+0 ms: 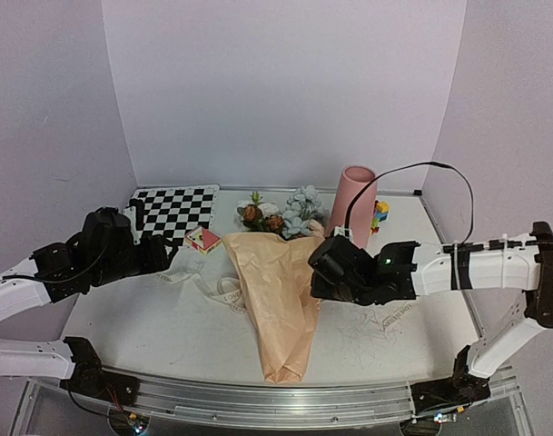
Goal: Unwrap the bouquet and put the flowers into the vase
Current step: Unfold the wrapping paper at the center of the board.
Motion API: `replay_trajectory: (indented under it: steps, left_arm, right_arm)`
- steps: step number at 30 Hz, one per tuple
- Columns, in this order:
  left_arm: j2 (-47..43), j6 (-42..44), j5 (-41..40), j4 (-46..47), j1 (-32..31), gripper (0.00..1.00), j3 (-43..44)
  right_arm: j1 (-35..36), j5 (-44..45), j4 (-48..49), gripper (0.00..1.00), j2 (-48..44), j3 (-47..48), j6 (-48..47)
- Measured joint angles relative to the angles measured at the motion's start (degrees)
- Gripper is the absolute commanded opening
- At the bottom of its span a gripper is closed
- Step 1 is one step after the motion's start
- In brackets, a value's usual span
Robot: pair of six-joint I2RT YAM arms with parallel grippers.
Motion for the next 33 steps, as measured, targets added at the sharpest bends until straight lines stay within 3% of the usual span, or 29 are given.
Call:
replay_trajectory:
  steps: [2,7,15,20,25,33]
  left_arm:
    - [0.0,-0.34,-0.02,-0.01,0.0,0.56,0.0]
    - [0.0,-0.75,-0.02,-0.02,0.0,0.56,0.01]
    - [0.03,-0.75,-0.02,-0.31,0.0,0.57,0.37]
    - [0.77,-0.75,0.01,-0.31,0.0,0.57,1.4]
    - [5.08,-0.72,1.18,-0.31,0.0,0.57,2.25]
    - [11.21,-0.67,2.96,-0.45,0.0,0.57,3.92]
  right_arm:
    - [-0.01,-1.06,-0.95,0.16,2.78,2.29,-0.89]
    - [1.1,-8.24,2.66,0.21,12.05,9.37,-7.85]
    - [8.5,-25.72,15.68,0.26,20.61,17.5,-19.79]
    - [12.28,-31.36,19.92,0.3,22.73,21.45,-25.01]
    - [12.5,-27.65,20.67,0.33,21.12,18.47,-25.82]
    - [11.74,-9.22,15.33,0.32,13.62,12.33,-21.23]
